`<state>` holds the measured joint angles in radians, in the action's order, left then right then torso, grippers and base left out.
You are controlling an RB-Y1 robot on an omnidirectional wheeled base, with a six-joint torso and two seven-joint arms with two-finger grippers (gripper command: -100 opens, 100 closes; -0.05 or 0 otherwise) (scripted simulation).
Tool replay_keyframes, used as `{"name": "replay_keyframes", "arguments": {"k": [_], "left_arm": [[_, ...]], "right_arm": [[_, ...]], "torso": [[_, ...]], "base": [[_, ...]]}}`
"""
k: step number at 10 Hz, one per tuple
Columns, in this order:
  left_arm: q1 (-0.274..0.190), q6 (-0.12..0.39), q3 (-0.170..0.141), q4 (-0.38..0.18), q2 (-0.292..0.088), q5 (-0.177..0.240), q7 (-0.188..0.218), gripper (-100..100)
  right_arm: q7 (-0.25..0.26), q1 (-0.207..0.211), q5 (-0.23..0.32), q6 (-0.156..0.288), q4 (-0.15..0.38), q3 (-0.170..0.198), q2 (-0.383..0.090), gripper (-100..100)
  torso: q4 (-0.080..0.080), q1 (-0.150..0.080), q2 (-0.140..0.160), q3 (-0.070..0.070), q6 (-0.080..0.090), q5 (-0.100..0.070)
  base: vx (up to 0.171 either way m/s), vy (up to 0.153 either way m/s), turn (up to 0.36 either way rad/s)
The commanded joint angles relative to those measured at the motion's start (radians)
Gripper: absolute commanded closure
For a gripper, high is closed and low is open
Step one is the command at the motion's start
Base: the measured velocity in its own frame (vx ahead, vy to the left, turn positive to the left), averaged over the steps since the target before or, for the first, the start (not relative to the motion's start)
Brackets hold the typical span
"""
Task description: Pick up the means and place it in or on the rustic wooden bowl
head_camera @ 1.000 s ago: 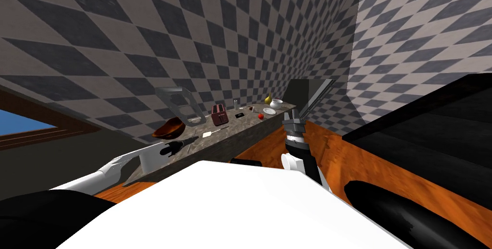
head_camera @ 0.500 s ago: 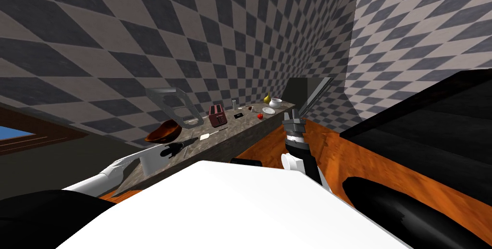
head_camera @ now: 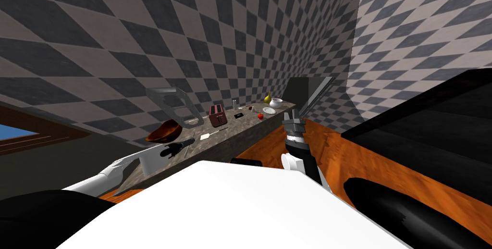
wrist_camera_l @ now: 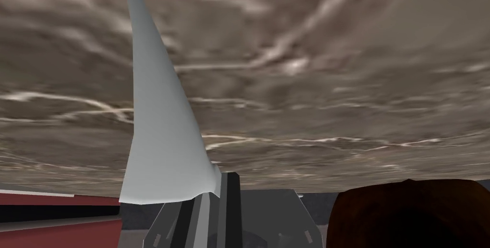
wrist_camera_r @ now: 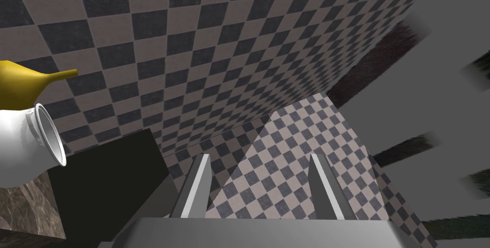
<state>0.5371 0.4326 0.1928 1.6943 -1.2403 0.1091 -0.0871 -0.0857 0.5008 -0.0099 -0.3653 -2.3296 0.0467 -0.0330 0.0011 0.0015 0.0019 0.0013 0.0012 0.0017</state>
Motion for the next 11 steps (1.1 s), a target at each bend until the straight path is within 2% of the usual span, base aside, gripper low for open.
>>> {"name": "replay_keyframes", "arguments": {"k": [1,2,4,5,6,7,11], "left_arm": [[0.000,0.000,0.000,0.000,0.000,0.000,0.000,0],[0.006,0.009,-0.003,0.034,-0.027,0.013,0.006,100],[0.013,0.018,-0.007,0.056,-0.045,0.020,0.011,100],[0.008,0.010,-0.004,0.043,-0.039,0.019,0.008,100],[0.008,0.011,-0.004,0.045,-0.041,0.019,0.008,0],[-0.011,0.008,0.003,0.039,-0.068,0.052,-0.005,100],[-0.051,0.002,0.033,0.031,-0.120,0.129,-0.038,100]], "right_arm": [[0.000,0.000,0.000,0.000,0.000,0.000,0.000,0],[0.000,0.000,0.000,0.000,0.000,0.000,0.000,0],[0.000,0.000,0.000,0.000,0.000,0.000,0.000,0],[0.000,0.000,0.000,0.000,0.000,0.000,0.000,0],[0.000,0.000,0.000,0.000,0.000,0.000,0.000,0],[0.000,0.000,0.000,0.000,0.000,0.000,0.000,0],[0.000,0.000,0.000,0.000,0.000,0.000,0.000,0]], "torso": [[0.000,0.000,0.000,0.000,0.000,0.000],[0.000,0.000,0.000,0.000,0.000,0.000],[0.000,-0.002,0.002,0.001,-0.001,-0.001],[0.000,-0.002,0.002,0.001,-0.001,-0.001],[0.000,-0.001,0.001,0.001,-0.001,0.000],[0.000,-0.001,0.000,0.000,-0.001,0.000],[0.001,0.000,0.008,0.004,-0.002,0.000]], "base": [[0.000,0.000,0.000],[-0.019,-0.016,0.082],[-0.027,-0.025,0.057],[-0.013,-0.012,0.009],[0.000,0.000,0.000],[-0.051,0.004,-0.072],[-0.115,0.008,-0.074]]}}
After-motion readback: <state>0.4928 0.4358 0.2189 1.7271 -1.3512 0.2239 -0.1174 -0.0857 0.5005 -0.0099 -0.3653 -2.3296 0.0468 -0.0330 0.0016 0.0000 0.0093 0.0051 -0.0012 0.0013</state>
